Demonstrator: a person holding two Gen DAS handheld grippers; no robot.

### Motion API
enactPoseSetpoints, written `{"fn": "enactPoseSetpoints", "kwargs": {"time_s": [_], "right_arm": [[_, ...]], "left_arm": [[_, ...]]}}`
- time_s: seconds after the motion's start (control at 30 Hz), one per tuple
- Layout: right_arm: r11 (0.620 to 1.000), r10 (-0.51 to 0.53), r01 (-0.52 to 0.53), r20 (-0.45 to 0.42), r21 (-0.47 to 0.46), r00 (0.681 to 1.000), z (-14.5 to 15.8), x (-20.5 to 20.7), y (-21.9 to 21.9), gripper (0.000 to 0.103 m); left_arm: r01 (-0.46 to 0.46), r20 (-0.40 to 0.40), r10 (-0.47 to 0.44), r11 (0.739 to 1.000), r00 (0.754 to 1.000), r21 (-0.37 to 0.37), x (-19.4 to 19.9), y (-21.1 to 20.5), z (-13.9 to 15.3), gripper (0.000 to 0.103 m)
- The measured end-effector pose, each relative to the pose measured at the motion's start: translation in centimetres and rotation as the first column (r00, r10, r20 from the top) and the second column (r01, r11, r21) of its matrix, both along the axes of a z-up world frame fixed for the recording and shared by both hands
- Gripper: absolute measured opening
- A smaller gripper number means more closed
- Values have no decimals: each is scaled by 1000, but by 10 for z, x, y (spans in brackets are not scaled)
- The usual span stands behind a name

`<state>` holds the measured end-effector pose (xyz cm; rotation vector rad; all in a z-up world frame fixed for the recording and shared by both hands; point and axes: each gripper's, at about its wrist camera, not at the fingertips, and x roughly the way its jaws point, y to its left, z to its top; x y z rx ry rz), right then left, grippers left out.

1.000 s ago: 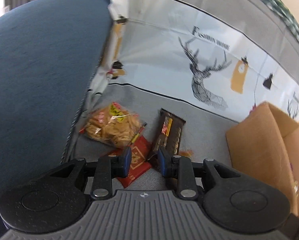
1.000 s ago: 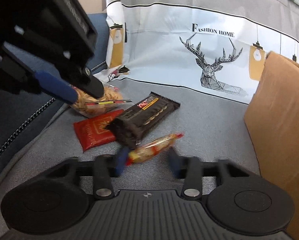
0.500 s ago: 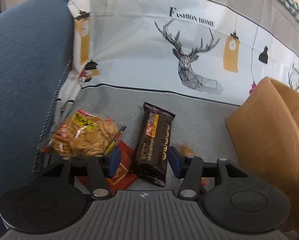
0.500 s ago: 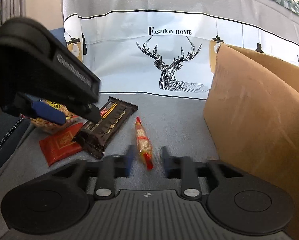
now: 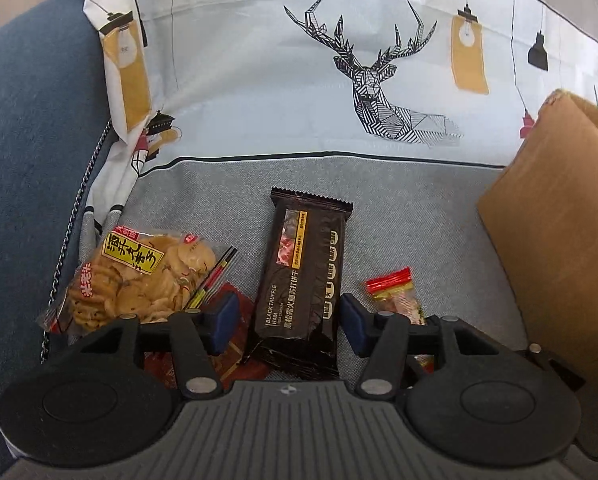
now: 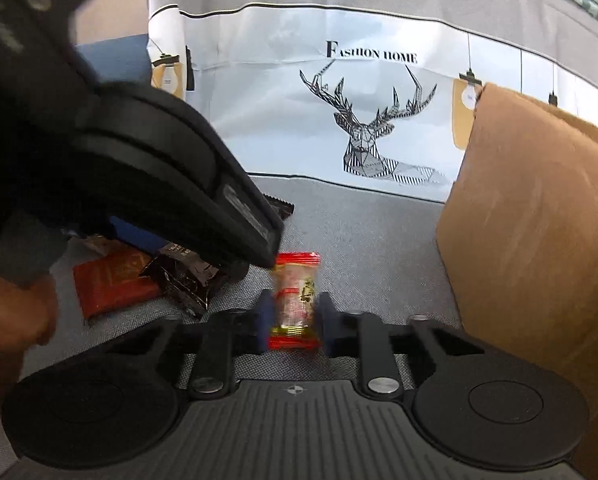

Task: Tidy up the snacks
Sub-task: 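Grasp the dark brown chocolate bar with the left gripper while the right grasps the red-wrapped candy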

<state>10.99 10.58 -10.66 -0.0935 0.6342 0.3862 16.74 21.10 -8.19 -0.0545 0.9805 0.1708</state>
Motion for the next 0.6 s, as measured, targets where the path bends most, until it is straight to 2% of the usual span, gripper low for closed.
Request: {"fn": "enactPoseSetpoints", "kwargs": {"time_s": [0.1, 0.13, 0.27, 0.43, 0.53, 0.6], "right_arm": [[1000, -2, 2, 8, -3, 1000, 2, -3, -4, 21], [1000, 1, -1, 6, -3, 1000, 3, -5, -6, 21], [999, 40, -41, -13, -23, 999, 8, -16, -15, 21], [995, 89, -91, -77, -30, 993, 16, -43, -37, 20], [989, 140, -144, -146, -15, 979, 22, -65, -45, 20], [985, 167, -172, -173, -16, 971, 25, -81, -51, 19]], "left_arm": [[-24, 2, 24, 1000, 1000, -4, -1, 1, 2, 44], [-36, 5, 36, 999, 999, -14, -2, 1, 3, 43], [-75, 7, 76, 994, 997, -83, -17, 5, 8, 43], [-95, -16, 94, 988, 995, -125, -52, 1, 19, 43], [-117, -42, 112, 978, 993, -174, -81, -1, 26, 43], [-133, -88, 117, 969, 989, -207, -100, -3, 25, 43]]}}
